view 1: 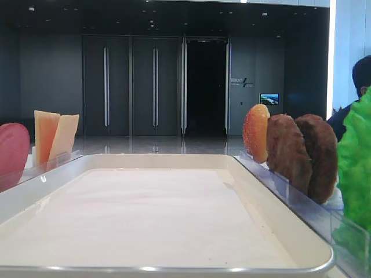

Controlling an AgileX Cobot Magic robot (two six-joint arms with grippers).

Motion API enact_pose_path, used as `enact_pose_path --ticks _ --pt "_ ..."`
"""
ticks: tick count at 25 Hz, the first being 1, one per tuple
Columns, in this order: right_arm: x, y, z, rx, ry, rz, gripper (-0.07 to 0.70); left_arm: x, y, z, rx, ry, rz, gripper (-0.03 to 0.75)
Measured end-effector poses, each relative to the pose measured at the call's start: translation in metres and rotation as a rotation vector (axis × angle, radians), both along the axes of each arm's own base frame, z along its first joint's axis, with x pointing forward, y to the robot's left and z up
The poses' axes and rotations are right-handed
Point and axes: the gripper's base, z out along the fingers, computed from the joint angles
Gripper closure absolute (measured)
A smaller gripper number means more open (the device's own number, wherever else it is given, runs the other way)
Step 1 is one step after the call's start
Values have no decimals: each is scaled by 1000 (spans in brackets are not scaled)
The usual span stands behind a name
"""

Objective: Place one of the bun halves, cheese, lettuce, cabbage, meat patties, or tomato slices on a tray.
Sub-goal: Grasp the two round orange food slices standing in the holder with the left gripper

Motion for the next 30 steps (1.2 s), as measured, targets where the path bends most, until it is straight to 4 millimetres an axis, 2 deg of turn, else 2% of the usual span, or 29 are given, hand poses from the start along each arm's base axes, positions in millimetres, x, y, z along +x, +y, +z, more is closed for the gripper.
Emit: enact_pose_path --ticks 4,11,17,23,30 --pt "0 0 0 0 0 0 248 1 -13 0 4 -4 -24 264" --pt "0 0 0 0 0 0 248 1 -61 -2 1 -18 -67 264" --pt "0 0 0 0 0 0 248 -11 -103 -3 -20 -43 -97 264" --pt "0 0 0 0 0 0 248 -18 -141 -18 -14 7 -143 264" --pt "0 0 0 0 0 0 248 -11 -159 -38 23 75 -135 264"
